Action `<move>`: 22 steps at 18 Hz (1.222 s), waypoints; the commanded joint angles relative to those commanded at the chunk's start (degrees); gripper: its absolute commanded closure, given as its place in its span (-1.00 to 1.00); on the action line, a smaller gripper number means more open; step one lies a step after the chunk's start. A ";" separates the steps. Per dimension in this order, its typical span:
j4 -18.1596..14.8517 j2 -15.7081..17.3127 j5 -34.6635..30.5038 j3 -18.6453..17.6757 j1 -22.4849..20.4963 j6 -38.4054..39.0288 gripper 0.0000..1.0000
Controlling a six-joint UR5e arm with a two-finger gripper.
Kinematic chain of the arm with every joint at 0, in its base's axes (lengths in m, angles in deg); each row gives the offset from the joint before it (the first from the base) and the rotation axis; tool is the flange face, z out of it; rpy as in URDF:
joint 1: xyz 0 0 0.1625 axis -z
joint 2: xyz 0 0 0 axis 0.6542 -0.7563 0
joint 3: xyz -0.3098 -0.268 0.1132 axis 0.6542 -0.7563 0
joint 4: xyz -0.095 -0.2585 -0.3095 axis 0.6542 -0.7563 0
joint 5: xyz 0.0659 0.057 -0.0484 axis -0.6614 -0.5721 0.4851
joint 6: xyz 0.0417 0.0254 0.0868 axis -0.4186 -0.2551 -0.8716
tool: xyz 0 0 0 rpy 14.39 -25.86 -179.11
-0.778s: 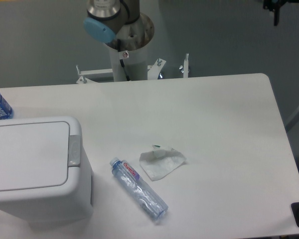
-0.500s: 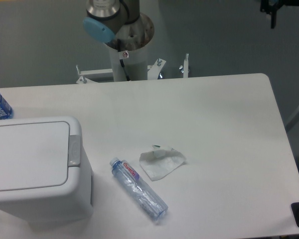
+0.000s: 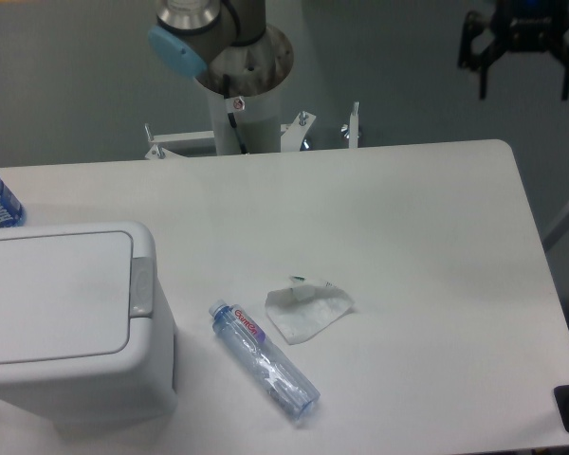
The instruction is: Open the trash can
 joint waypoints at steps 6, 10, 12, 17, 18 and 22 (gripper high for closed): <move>5.27 -2.28 2.18 0.26 13.87 23.44 -1.00; 5.89 -2.90 10.44 0.00 17.59 33.77 -1.00; 5.98 -3.43 11.60 0.00 19.17 35.18 -1.00; 9.57 -5.89 11.43 0.09 24.26 35.45 -1.00; 10.02 -6.33 11.34 0.09 25.14 35.45 -1.00; 10.11 -7.56 11.25 -0.26 27.61 35.54 -1.00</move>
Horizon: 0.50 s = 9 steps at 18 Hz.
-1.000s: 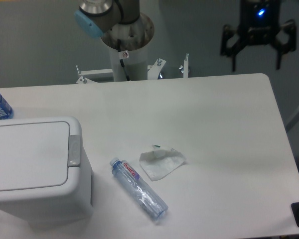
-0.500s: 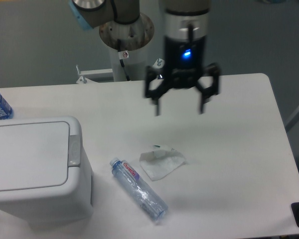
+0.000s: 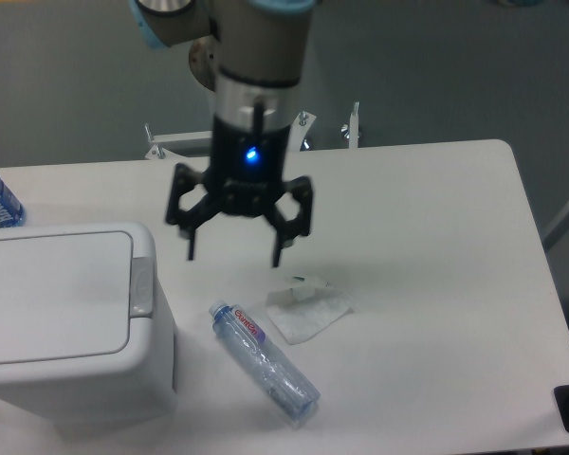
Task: Open the trash can
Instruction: 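Move the open gripper down toward the trash can lid's hinge edge, then press the gripper finger against the lid edge to flip the lid open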
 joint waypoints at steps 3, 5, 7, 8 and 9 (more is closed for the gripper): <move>0.00 -0.70 0.00 -0.09 0.27 -0.09 -1.00; 0.09 -0.88 -0.09 -0.87 1.05 -0.09 -1.00; 0.00 -0.88 -0.09 -1.40 1.32 -0.09 -1.00; 0.09 -0.88 -0.09 -1.58 1.32 -0.09 -1.00; 0.00 -0.97 -0.09 -1.67 1.32 -0.09 -1.00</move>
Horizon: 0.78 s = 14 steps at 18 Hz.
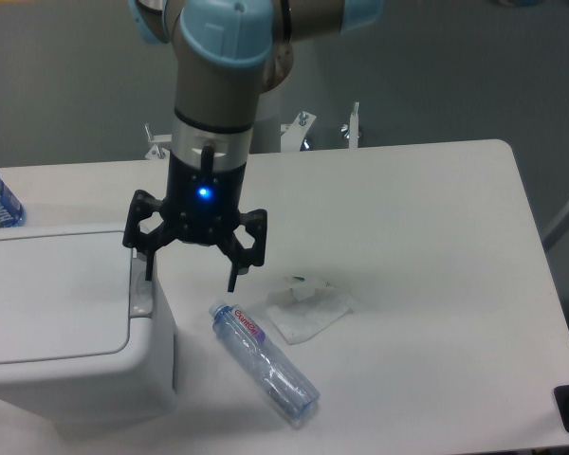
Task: Open the trash can
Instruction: 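Press the gripper finger against the lid edge to flip the lid open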
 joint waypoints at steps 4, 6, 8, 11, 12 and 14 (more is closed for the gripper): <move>0.09 -0.18 0.00 0.00 0.09 0.00 -1.00; 0.09 -0.44 0.00 0.00 0.09 0.00 -1.00; 0.09 -0.44 0.00 0.00 0.09 -0.09 -1.00; 0.09 -0.62 0.00 0.00 0.09 -0.09 -1.00; 0.09 -0.62 0.00 0.00 0.09 -0.17 -1.00; 0.09 -0.79 0.00 0.00 0.09 -0.18 -1.00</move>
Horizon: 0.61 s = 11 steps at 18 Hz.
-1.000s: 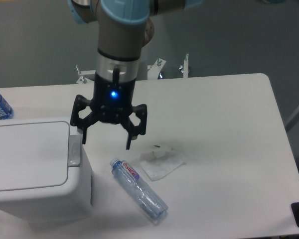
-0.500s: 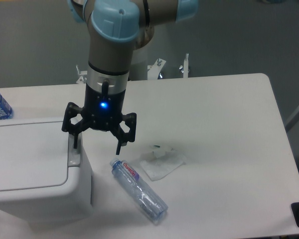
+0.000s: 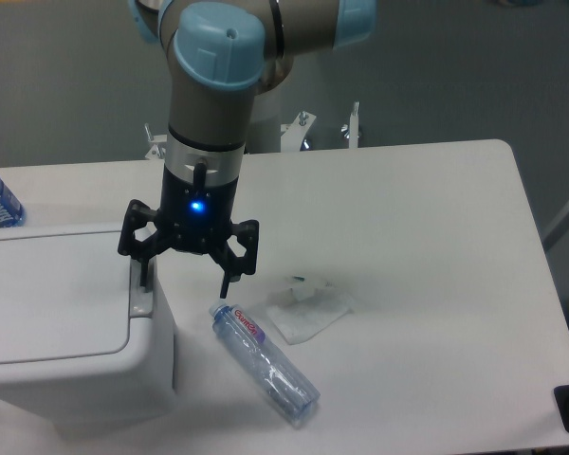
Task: Open the trash can
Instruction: 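Press the gripper finger against the lid edge to flip the lid open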
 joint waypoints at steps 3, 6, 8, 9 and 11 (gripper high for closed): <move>0.09 -0.18 0.00 0.00 0.00 0.00 -1.00; 0.18 -0.18 0.00 0.00 0.00 -0.09 -1.00; 0.18 -0.35 0.00 0.09 0.00 -0.09 -1.00; 0.18 -0.35 0.00 0.09 0.00 -0.09 -1.00; 0.18 -0.35 0.00 0.17 0.00 -0.09 -1.00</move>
